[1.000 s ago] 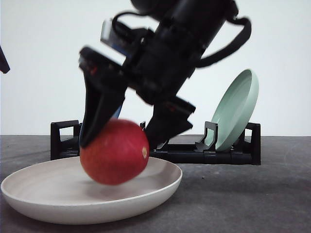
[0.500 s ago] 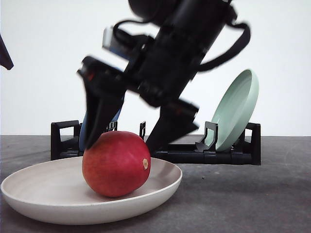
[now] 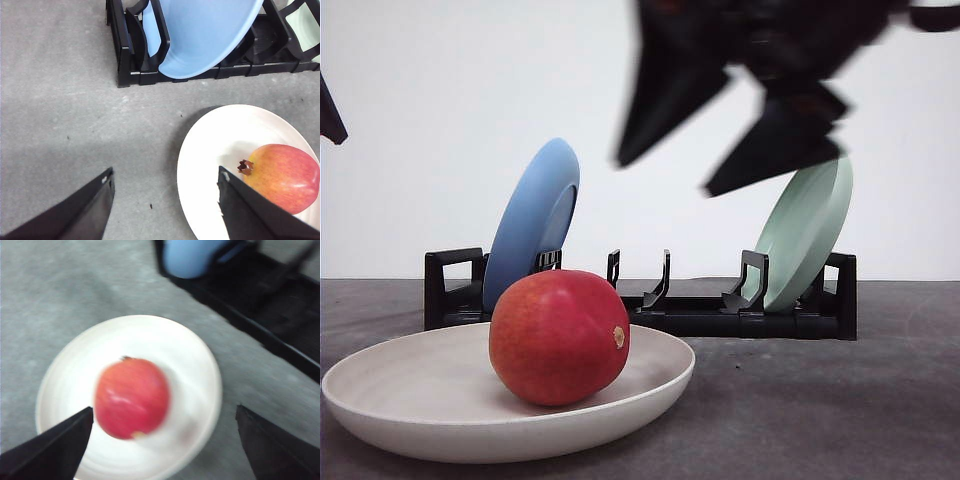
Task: Place pomegranate in white plate
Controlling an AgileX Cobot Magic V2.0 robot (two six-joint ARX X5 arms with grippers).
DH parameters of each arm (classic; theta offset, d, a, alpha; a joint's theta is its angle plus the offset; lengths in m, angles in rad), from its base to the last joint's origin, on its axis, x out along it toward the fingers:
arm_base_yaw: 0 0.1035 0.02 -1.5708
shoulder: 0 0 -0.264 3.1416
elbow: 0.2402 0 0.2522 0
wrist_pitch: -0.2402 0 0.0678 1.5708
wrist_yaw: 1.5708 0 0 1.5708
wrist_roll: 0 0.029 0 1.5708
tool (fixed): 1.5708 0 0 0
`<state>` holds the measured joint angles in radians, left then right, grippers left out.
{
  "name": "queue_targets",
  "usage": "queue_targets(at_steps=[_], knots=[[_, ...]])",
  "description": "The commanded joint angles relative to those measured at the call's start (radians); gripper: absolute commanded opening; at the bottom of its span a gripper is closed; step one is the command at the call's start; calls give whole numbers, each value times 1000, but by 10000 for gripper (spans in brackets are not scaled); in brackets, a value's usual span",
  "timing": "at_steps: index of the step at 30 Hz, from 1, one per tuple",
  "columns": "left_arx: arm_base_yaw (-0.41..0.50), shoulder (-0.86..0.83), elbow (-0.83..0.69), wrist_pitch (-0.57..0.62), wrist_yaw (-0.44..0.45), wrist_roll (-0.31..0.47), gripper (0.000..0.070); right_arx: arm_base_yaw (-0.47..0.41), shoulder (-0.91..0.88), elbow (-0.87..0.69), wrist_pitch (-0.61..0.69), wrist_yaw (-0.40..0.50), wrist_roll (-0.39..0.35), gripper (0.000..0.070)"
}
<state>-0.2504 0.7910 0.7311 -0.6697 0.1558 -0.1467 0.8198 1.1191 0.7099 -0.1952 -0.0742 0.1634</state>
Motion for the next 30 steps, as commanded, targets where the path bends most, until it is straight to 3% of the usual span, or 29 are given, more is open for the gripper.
queue_targets(at_steps=[1,8,13,16,22,23,25,26,30], knots=[[0,6,14,4,-2,0,391,-28,-60,-23,7,6,-7,561],[0,6,14,4,-2,0,391,-263,-248,-107,-113,3,-81,561],[0,6,14,4,-2,0,390,-448,-286,-108,-184,-24,-185,561],[0,6,14,5,-2,0,391,-540,-283,-108,-185,-74,-196,561],[0,6,14,6,-2,-1,388,-587,-284,-108,-176,-87,-195,546],[0,6,14,4,-2,-1,381,-587,-284,-108,-184,-82,-194,507],[0,6,14,2,-2,-1,138,-587,-284,-108,-208,-75,-197,127],[0,6,14,2,-1,-4,19,-587,-284,-108,-215,-72,-205,13],[-1,6,15,-3,1,-4,0,-586,-285,-108,-206,-84,-202,19]])
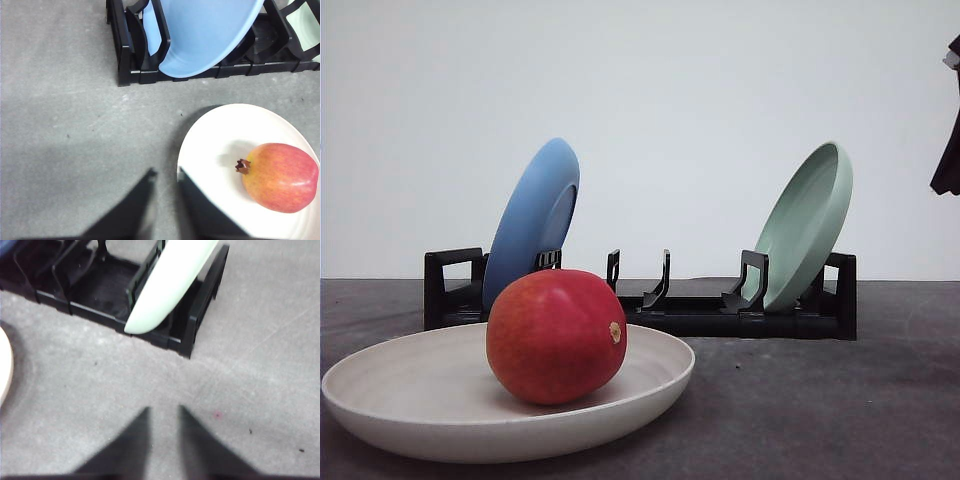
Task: Place pomegranate in white plate
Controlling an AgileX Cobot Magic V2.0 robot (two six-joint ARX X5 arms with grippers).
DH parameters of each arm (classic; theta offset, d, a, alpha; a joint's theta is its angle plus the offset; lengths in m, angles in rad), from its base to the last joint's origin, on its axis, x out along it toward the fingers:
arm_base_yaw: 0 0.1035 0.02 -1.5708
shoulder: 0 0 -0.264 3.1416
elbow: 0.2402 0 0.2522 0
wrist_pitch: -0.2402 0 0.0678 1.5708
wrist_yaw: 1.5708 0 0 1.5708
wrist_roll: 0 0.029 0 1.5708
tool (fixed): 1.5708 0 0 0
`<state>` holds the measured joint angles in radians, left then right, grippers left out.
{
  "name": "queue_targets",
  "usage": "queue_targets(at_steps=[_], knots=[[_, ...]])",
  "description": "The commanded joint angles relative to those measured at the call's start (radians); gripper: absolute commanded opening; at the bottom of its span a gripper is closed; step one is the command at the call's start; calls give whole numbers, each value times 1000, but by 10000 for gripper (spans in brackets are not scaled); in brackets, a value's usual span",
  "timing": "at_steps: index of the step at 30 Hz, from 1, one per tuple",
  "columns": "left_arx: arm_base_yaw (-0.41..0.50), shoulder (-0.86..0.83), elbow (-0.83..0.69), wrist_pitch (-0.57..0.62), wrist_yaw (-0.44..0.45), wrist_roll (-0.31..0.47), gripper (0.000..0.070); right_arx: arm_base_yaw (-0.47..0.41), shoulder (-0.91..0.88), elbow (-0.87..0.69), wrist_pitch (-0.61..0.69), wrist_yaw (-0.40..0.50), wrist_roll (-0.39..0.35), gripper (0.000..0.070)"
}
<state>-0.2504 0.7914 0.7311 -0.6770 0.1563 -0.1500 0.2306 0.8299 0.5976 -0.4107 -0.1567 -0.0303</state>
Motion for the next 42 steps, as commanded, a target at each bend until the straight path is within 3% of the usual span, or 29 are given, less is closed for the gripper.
queue_targets(at_steps=[1,20,22,27,34,42], knots=[[0,5,15,4,0,0,0,3,4,5,10,-1,-8,19],[14,-47,-8,20,0,1,0,3,5,5,21,0,-8,19],[29,-93,-33,27,-3,46,0,3,5,5,21,0,-8,19],[112,-263,-190,172,-6,133,0,3,5,5,21,0,-8,19],[208,-535,-487,436,-7,139,0,3,5,5,21,0,-8,19],[227,-753,-673,476,-45,130,0,3,5,5,21,0,-8,19]])
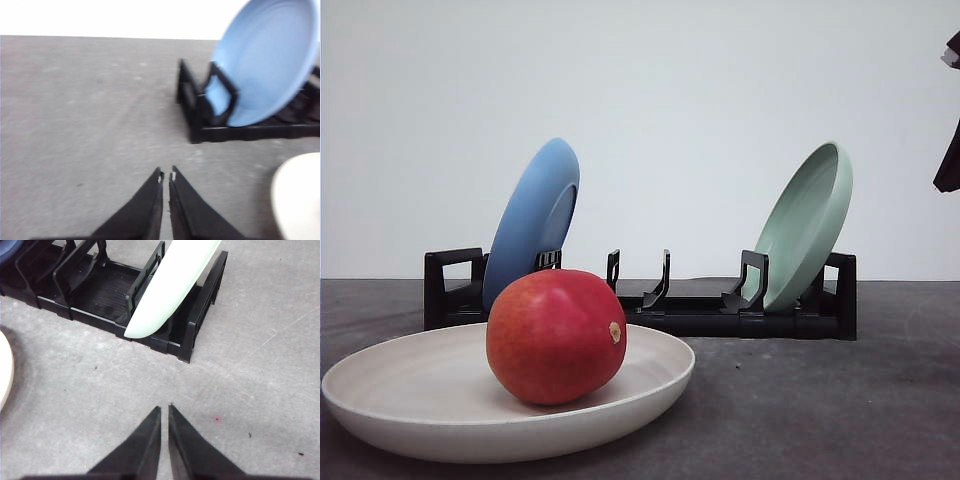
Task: Place pomegranate in white plate
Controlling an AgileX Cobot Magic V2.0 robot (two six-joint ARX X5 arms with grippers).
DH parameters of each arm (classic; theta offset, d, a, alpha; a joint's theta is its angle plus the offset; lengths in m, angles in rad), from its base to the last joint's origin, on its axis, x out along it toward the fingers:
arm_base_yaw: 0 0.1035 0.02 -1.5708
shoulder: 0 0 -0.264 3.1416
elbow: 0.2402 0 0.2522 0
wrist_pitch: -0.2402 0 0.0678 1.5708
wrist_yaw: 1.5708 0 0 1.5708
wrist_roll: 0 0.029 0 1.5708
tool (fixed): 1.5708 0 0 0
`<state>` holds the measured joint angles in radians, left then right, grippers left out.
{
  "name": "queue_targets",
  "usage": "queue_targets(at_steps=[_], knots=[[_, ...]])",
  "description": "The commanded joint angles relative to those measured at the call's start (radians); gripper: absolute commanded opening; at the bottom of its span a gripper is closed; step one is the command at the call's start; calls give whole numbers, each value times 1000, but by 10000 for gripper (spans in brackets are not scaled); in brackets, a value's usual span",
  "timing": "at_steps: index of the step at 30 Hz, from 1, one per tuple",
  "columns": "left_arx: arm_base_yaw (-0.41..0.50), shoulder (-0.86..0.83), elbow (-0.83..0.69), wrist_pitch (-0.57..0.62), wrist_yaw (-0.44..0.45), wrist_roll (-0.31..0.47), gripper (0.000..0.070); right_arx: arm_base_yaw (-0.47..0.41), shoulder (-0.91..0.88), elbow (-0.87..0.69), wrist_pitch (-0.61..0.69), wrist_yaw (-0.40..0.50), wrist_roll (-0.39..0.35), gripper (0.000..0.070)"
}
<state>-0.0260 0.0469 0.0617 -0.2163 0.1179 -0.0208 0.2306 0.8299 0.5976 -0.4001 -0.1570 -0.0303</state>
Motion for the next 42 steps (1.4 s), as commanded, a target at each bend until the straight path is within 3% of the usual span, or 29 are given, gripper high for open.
queue_targets(at_steps=[1,34,38,42], knots=[[6,-25,-16,13,-11,1,0,3,5,5,10,0,-8,19],[20,-44,-50,34,-21,-17,0,3,0,5,5,2,-16,19],[20,-44,-50,34,-21,-17,0,-7,-72,-16,21,5,-38,19],[20,-44,-50,34,-21,-17,0,-45,-211,-126,141,8,-35,19]])
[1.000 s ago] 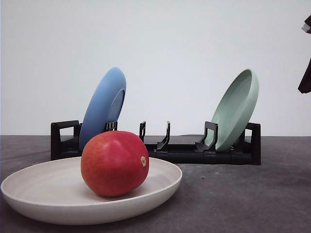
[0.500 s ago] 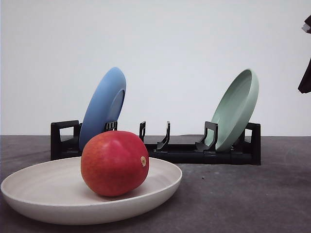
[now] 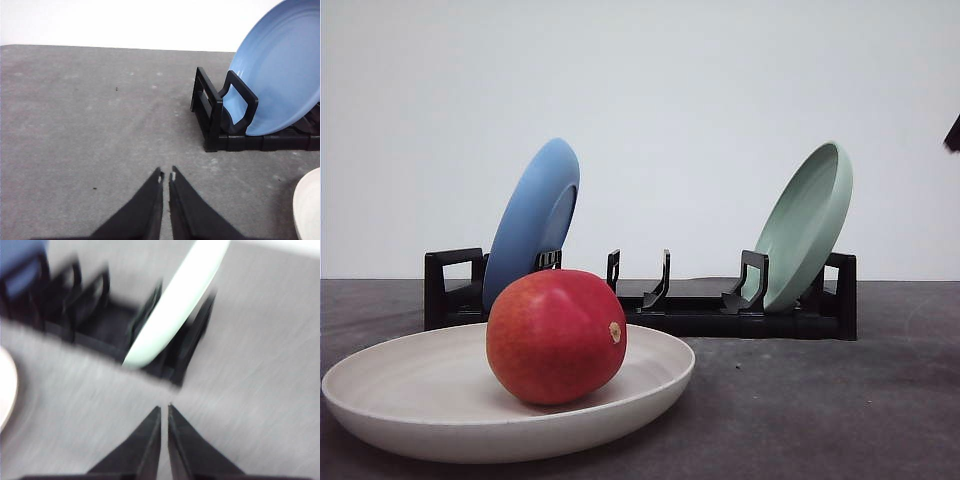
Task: Place pomegranate in white plate
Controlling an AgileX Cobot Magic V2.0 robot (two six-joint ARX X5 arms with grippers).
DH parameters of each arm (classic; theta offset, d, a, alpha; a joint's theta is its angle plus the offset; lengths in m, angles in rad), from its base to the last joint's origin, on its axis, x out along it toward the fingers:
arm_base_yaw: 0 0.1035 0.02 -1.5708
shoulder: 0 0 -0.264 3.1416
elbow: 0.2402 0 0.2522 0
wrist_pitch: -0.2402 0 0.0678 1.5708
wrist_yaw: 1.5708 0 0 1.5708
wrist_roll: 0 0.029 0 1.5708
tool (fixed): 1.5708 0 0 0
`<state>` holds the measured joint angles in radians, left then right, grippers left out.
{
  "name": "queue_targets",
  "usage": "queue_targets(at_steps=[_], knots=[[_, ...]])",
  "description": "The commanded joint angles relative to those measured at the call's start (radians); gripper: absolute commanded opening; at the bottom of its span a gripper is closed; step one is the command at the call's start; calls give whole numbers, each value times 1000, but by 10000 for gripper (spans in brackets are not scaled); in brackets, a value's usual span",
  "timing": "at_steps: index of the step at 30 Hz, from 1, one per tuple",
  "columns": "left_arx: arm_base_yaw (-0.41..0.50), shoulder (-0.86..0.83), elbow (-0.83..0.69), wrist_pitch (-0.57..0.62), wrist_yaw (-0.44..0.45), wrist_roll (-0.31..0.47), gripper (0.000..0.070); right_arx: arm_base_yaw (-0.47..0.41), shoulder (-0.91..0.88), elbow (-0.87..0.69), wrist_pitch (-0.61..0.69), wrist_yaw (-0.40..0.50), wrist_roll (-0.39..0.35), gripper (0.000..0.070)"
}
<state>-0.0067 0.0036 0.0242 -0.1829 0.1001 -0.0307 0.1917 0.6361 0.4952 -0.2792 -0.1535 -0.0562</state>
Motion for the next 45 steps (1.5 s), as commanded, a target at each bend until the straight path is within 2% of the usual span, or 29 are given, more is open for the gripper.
queue_targets(at_steps=[1,6,12,21,45], knots=[[0,-1,-12,0,-3,-7,0,-20,-59,-62,60,5,-6,19],[0,-1,-12,0,-3,-7,0,-95,-253,-242,187,20,14,19],[0,-1,-12,0,-3,-7,0,-146,-427,-369,198,146,72,19],[0,-1,-12,0,-3,-7,0,-163,-631,-464,208,153,76,19],[0,-1,-12,0,-3,-7,0,-163,-632,-485,234,154,90,19]])
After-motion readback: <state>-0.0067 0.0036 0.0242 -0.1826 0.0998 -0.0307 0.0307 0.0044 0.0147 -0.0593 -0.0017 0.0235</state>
